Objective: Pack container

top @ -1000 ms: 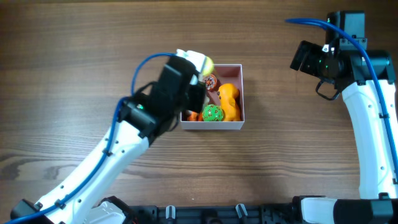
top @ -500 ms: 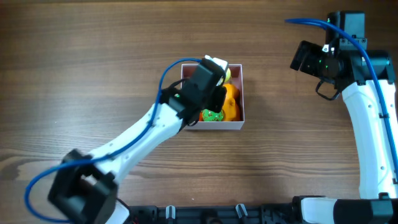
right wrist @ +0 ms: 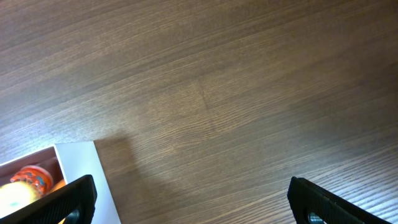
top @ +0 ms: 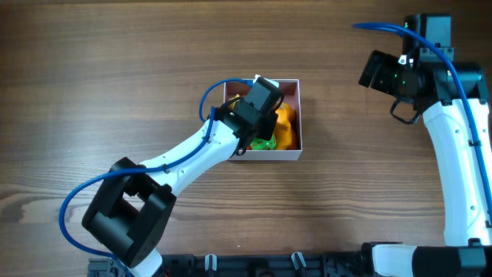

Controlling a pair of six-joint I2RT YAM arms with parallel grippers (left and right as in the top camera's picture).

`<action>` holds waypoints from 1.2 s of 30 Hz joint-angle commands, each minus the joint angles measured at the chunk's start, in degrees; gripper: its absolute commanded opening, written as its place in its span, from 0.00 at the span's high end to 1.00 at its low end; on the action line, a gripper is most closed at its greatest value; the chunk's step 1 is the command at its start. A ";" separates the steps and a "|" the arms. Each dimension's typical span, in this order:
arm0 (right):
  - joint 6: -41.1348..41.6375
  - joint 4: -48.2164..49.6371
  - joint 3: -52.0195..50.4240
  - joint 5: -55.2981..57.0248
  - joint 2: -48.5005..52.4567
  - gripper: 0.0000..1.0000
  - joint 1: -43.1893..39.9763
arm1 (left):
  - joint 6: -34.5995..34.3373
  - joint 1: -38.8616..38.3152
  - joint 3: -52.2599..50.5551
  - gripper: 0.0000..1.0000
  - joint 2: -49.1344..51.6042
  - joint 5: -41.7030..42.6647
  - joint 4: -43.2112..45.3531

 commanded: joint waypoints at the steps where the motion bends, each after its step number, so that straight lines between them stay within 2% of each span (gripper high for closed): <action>1: 0.48 0.17 0.11 -0.46 0.42 0.00 0.02 | 0.37 0.37 0.74 0.43 -1.01 1.20 -1.16; 5: 0.46 0.17 0.11 -0.46 0.42 0.00 0.02 | 0.35 0.44 1.60 0.42 -6.08 1.20 -1.46; 9: 0.48 0.17 0.11 -0.46 0.42 0.00 0.02 | 0.37 0.61 5.75 0.41 -17.99 0.94 -5.62; 11: 0.48 0.17 0.11 -0.46 0.42 0.00 0.02 | 0.37 1.49 7.04 0.32 -23.91 0.04 -6.36; 12: 0.46 0.17 0.11 -0.46 0.42 0.00 0.02 | 0.37 2.23 7.43 0.32 -27.12 -0.79 -6.54; 13: 0.46 0.17 0.11 -0.44 0.42 0.00 0.02 | 0.35 3.78 7.45 0.33 -31.93 -3.10 -6.75; 14: 0.48 0.17 0.11 -0.44 0.42 0.00 0.02 | 0.31 6.40 7.45 0.40 -36.98 -7.43 -8.24; 16: 0.46 0.17 0.11 -0.46 0.42 0.00 0.02 | 0.15 11.21 7.43 0.34 -42.45 -11.13 -11.30; 17: 0.46 0.17 0.11 -0.46 0.42 0.00 0.02 | 0.15 14.10 7.43 0.30 -44.52 -11.26 -12.76; 19: 0.46 0.17 0.11 -0.46 0.42 0.00 0.02 | 0.13 19.39 7.43 0.27 -47.12 -11.19 -14.82; 22: 0.46 0.31 0.11 -0.46 0.42 0.00 0.04 | 0.13 24.41 7.43 0.15 -48.33 -10.38 -16.98; 23: 0.48 0.37 0.11 -0.46 0.42 0.00 0.04 | 0.13 25.44 7.43 0.00 -48.33 -10.38 -17.86; 36: 0.48 0.37 0.11 -0.46 0.42 0.00 0.04 | 0.15 26.69 7.43 0.00 -43.28 -10.38 -20.74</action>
